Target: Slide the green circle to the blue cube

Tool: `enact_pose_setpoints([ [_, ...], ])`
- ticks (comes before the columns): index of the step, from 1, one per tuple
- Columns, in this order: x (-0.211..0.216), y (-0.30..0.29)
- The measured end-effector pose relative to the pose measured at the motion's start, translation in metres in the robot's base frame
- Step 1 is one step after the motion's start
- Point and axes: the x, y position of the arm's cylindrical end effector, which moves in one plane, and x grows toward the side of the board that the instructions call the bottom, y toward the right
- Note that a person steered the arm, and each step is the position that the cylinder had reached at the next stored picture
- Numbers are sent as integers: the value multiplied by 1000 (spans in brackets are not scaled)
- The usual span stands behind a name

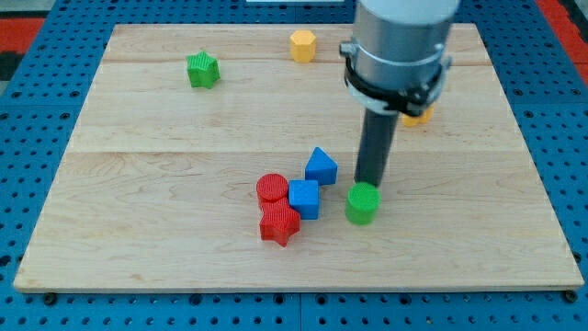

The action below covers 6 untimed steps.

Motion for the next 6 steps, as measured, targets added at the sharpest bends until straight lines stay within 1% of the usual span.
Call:
enact_pose_setpoints([
  [2, 24, 23],
  [3, 60, 23],
  [4, 69, 17],
  [5, 58, -5],
  [6, 41, 3],
])
